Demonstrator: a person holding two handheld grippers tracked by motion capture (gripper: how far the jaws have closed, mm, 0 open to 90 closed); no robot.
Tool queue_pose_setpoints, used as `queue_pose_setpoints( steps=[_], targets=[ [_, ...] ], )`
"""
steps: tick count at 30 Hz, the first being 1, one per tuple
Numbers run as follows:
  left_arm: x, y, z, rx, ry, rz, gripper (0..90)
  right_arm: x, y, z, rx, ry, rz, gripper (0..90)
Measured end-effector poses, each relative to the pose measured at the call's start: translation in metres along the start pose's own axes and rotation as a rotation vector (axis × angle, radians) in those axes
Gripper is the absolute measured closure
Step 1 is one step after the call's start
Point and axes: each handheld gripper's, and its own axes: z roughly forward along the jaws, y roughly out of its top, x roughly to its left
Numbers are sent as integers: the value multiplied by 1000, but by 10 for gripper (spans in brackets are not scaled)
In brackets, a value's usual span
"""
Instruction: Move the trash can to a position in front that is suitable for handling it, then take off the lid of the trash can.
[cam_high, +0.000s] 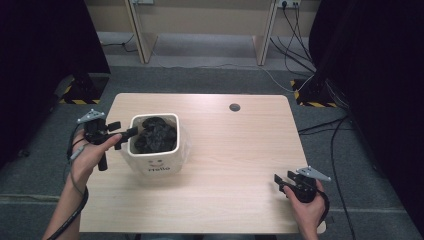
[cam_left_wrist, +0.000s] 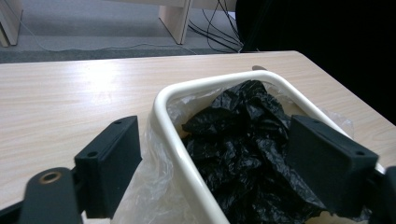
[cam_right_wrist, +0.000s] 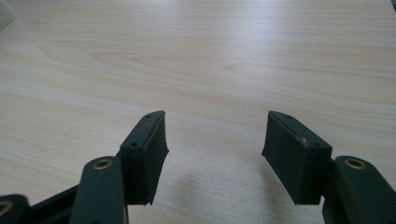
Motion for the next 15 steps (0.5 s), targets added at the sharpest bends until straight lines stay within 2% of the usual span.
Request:
queue_pose_setpoints(
  steps=[3, 7, 12, 15],
  targets=[
    [-1, 2, -1, -10, 0, -10, 180, 0, 1, -1, -7, 0, -1, 411],
    [-1, 4, -3, -13, 20, -15, 193, 2, 3, 0, -8, 12, -5, 435],
    [2, -2, -5, -14, 45, 1, 206, 6, 5, 1, 8, 34, -16, 460],
    [3, -6, -10, -23, 45, 10, 209, 9, 8, 1, 8, 39, -21, 462]
  ],
)
